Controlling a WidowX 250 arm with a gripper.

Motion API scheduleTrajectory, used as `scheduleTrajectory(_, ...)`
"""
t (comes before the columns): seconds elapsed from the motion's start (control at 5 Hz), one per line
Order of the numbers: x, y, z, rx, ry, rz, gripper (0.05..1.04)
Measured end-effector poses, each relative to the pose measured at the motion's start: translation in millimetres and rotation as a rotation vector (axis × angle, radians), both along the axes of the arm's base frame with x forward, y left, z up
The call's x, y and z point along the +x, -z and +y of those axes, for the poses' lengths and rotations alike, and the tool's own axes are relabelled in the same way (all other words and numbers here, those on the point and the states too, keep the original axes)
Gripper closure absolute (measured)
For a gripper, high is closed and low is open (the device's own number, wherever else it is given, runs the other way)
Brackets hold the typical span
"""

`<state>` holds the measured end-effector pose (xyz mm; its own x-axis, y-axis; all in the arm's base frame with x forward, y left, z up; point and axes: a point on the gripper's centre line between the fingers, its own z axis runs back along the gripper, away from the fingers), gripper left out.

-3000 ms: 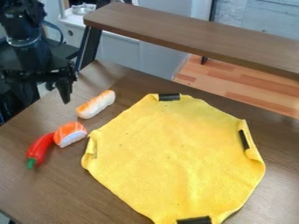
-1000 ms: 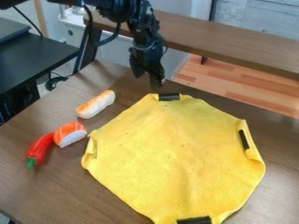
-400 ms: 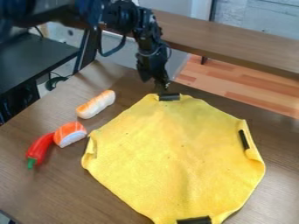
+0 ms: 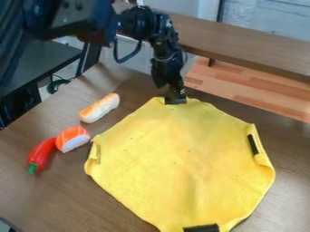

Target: Fold the cloth from top left to bottom right

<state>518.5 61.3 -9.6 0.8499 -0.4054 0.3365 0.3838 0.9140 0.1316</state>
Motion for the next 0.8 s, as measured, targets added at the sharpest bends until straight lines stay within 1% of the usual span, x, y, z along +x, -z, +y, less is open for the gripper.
scheduleTrajectory(0.2,1,-0.2,-9,0.0,0.015,-0.003,0.133)
scheduleTrajectory(0.4,-1,6.4,-14,-0.001,0.013,-0.001,0.41)
scheduleTrajectory(0.6,-8,19.0,-17,0.016,0.009,0.02,0.694)
scheduleTrajectory(0.8,-14,21.0,-20,0.042,0.01,0.02,0.924)
